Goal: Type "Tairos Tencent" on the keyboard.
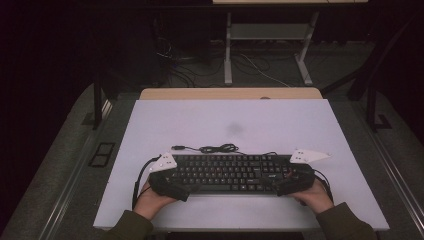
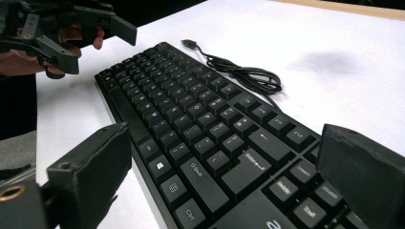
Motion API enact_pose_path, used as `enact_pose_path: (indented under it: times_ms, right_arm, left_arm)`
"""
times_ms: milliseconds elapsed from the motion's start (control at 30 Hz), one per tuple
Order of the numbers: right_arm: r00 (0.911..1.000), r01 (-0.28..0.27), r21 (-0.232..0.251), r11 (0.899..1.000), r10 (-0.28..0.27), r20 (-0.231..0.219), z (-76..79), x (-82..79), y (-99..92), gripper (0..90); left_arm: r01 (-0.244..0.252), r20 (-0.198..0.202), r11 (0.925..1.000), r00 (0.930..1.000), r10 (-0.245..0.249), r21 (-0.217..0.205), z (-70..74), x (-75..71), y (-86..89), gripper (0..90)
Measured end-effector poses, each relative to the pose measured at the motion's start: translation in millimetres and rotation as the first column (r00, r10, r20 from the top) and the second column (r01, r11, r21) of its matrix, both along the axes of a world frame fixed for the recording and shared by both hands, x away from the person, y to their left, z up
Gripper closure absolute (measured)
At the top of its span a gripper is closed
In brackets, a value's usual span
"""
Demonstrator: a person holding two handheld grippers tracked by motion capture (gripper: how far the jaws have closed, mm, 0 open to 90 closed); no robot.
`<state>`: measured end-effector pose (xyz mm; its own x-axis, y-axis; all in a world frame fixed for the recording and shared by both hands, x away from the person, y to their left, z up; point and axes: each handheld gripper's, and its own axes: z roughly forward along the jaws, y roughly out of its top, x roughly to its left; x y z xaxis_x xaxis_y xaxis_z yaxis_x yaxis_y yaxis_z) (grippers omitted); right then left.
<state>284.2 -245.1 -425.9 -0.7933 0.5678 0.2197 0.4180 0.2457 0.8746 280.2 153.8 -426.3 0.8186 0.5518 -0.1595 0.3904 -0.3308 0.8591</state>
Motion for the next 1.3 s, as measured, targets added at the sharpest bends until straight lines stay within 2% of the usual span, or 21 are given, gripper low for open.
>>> enact_pose_path:
  times_ms: [1300]
  right_arm:
    - [0.9984,-0.056,-0.007,0.998,0.055,-0.011,-1.7,21.9,38.4,6.8]
  left_arm:
    - [-0.005,0.012,1.0,0.9999,0.005,0.008,1.2,-3.0,0.3,0.0]
